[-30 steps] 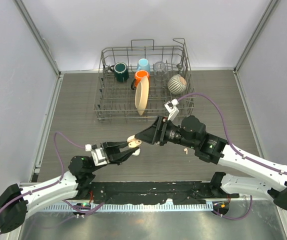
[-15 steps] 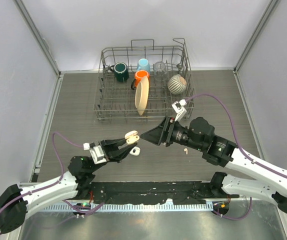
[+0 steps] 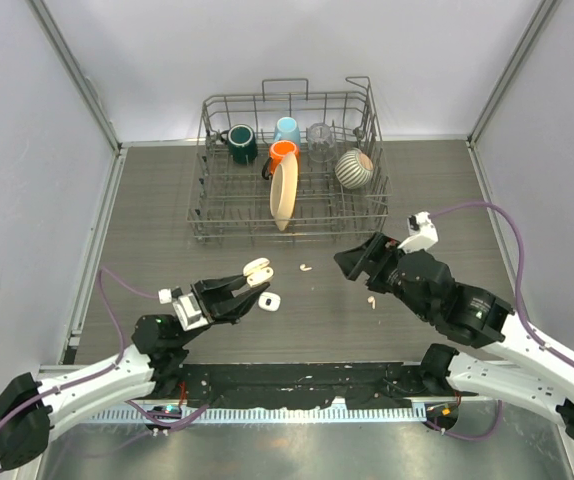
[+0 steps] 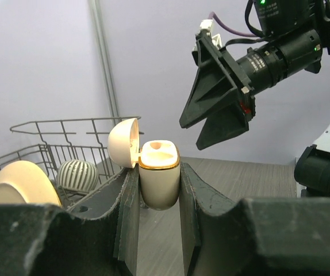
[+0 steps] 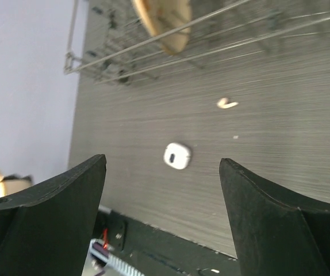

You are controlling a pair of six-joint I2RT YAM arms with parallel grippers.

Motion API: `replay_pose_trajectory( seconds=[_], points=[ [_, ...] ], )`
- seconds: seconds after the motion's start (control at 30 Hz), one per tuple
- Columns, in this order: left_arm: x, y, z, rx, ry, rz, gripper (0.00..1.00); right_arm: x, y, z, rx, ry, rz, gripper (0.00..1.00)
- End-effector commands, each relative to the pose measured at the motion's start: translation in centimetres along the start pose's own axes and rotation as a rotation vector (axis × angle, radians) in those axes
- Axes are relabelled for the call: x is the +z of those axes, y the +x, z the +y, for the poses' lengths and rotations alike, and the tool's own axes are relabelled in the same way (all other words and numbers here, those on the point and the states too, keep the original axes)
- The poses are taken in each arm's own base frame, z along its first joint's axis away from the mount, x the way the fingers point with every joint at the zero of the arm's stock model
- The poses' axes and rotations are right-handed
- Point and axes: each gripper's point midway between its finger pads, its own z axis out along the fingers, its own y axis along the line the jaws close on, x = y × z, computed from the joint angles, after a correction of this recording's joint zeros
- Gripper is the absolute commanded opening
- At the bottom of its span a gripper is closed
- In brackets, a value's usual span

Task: Insert the wireless bluetooth earbuds into the charging case
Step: Pick up the earbud from the center of the board.

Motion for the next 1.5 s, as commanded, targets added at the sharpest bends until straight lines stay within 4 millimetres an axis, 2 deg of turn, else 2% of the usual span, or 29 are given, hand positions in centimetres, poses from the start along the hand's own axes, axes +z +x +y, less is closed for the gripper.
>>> replay_pose_trajectory(
  seconds=[0.0, 0.03, 0.13, 0.27, 0.43, 0.47, 0.53, 0.57, 0.6, 0.63, 0.67, 0.83, 0.97, 1.17, 1.47],
  points=[
    [-0.6, -0.2, -0.8, 0.093, 0.058, -0.015, 0.00, -1.0, -1.8, -6.3, 0.000, 0.269, -0.136, 0.86],
    [-0.7, -0.1, -0.8, 0.101, 0.061, -0.014, 0.00, -1.2, -2.2, -7.1, 0.017, 0.310, -0.166, 0.88],
    [-1.0, 0.1, -1.1, 0.118, 0.075, -0.011, 0.00, -1.5, -1.6, -9.9, -0.006, 0.431, -0.167, 0.89],
    [-1.1, -0.1, -1.3, 0.120, 0.083, -0.022, 0.00, -1.0, 0.2, -12.4, -0.057, 0.537, -0.107, 0.89],
    [-1.1, -0.8, -1.3, 0.123, 0.083, -0.046, 0.00, 0.7, 2.6, -15.0, -0.149, 0.611, -0.014, 0.78],
    [-1.6, 0.1, -1.4, 0.118, 0.087, -0.023, 0.00, 1.4, 3.2, -14.8, -0.144, 0.591, 0.019, 0.77],
    [-1.7, 0.1, -1.5, 0.117, 0.090, -0.025, 0.00, 2.1, 4.1, -16.9, -0.189, 0.636, 0.092, 0.72],
    [-1.7, 0.1, -1.5, 0.115, 0.093, -0.025, 0.00, 2.8, 5.3, -17.1, -0.207, 0.599, 0.169, 0.70],
    [-1.7, 0.1, -1.8, 0.114, 0.105, -0.023, 0.00, 3.1, 5.0, -18.2, -0.183, 0.625, 0.178, 0.70],
    [-1.7, 0.1, -1.8, 0.115, 0.107, -0.023, 0.00, 3.5, 5.6, -18.8, -0.188, 0.627, 0.211, 0.68],
    [-1.7, 0.2, -1.8, 0.114, 0.110, -0.020, 0.00, 4.1, 6.4, -18.7, -0.176, 0.582, 0.249, 0.67],
    [-1.7, 0.1, -2.0, 0.117, 0.117, -0.025, 0.00, 5.1, 7.0, -20.0, -0.232, 0.559, 0.306, 0.63],
    [-1.7, 0.2, -1.9, 0.118, 0.116, -0.022, 0.00, 5.9, 7.8, -20.1, -0.261, 0.553, 0.369, 0.60],
    [-1.6, 0.2, -1.8, 0.118, 0.111, -0.019, 0.00, 6.1, 8.1, -20.8, -0.268, 0.591, 0.390, 0.56],
    [-1.3, 0.5, -1.8, 0.122, 0.114, -0.008, 0.00, 6.5, 8.5, -21.5, -0.280, 0.614, 0.413, 0.56]
  ],
)
